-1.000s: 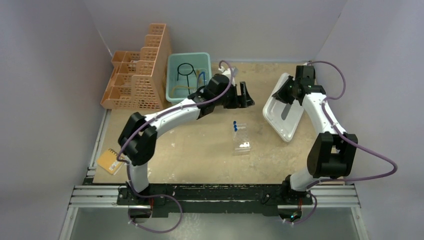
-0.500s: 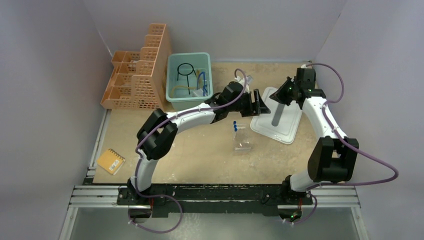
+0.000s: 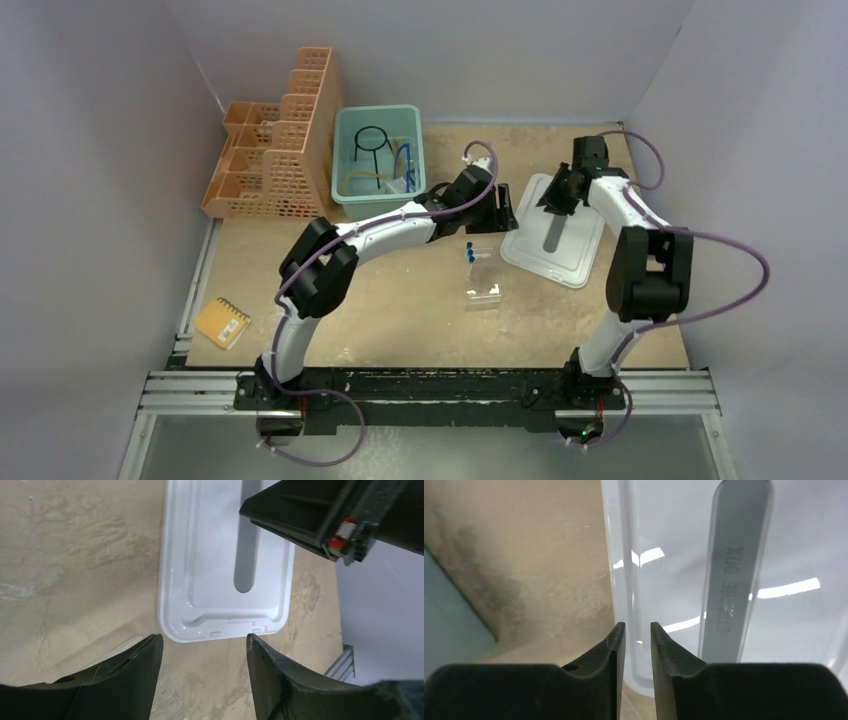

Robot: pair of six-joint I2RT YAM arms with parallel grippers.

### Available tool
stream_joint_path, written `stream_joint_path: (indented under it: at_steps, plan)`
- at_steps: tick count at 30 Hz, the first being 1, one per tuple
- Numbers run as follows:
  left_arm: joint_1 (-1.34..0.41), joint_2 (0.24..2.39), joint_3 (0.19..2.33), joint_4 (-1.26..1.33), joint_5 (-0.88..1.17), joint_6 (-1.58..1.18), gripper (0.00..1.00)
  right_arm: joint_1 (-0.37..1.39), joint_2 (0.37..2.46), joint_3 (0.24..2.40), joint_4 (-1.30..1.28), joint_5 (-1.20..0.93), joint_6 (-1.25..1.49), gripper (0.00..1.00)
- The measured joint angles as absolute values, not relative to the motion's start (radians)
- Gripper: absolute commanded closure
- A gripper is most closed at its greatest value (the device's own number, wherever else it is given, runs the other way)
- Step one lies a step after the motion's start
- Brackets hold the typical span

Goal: Organize the chemistry lab equipment

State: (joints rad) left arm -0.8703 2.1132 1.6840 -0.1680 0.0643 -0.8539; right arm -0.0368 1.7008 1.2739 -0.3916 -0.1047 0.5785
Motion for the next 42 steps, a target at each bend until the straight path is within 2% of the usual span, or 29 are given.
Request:
stream_joint_path:
  at_steps: [10, 25, 27, 31, 42]
  plan:
    - [-0.838, 2.113, 1.699, -0.260, -0.005, -0.810, 0.43, 0.085, 1.963, 1.449, -0.453, 0.015, 0.529, 0.69]
    - [-0.794, 2.113, 1.707, -0.280, -0.015, -0.800, 0.40, 0.118, 2.106, 1.610, -0.556, 0.170, 0.530, 0.70]
    - [-0.794, 2.113, 1.713, -0.280, -0.015, -0.800, 0.37, 0.118, 2.125, 1.633, -0.566, 0.170, 0.531, 0.73]
    - [-0.792, 2.113, 1.718, -0.280, -0.012, -0.800, 0.33, 0.118, 2.155, 1.681, -0.596, 0.175, 0.530, 1.00]
    - [-0.782, 2.136, 1.767, -0.276, 0.083, -0.815, 0.31, 0.118, 2.099, 1.637, -0.574, 0.139, 0.533, 1.00]
